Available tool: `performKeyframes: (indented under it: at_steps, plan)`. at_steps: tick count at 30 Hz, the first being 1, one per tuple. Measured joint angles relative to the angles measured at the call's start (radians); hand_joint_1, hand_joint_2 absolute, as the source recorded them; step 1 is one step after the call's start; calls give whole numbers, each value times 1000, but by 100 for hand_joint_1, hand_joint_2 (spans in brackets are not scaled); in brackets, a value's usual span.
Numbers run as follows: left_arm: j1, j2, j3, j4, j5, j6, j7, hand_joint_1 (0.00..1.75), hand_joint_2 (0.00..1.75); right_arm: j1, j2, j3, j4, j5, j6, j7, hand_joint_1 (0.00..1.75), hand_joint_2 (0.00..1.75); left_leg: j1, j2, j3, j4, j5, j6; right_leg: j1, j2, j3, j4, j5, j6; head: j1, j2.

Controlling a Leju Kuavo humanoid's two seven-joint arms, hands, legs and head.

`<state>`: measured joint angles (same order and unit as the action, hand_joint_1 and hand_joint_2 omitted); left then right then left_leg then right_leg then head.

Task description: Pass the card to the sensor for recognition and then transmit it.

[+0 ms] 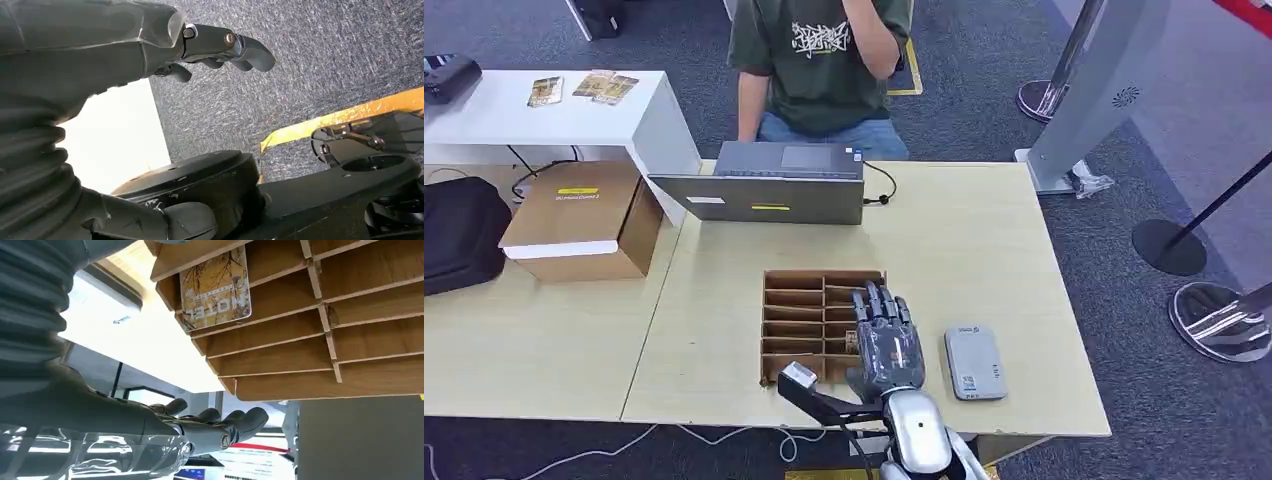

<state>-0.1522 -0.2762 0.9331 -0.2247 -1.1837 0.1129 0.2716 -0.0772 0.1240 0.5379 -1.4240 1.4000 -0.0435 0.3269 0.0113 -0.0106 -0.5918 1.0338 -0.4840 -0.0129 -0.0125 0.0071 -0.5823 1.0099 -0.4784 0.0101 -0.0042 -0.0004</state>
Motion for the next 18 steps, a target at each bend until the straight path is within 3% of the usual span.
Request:
performKeyframes:
  at_steps: [18]
  plan:
    - [-1, 0, 0, 0, 3, -3, 3, 0, 175, -8, 0, -2, 50, -6, 2, -11, 0, 175, 0, 0, 0, 0, 0, 0, 0, 0, 0, 0, 0, 0, 0, 0]
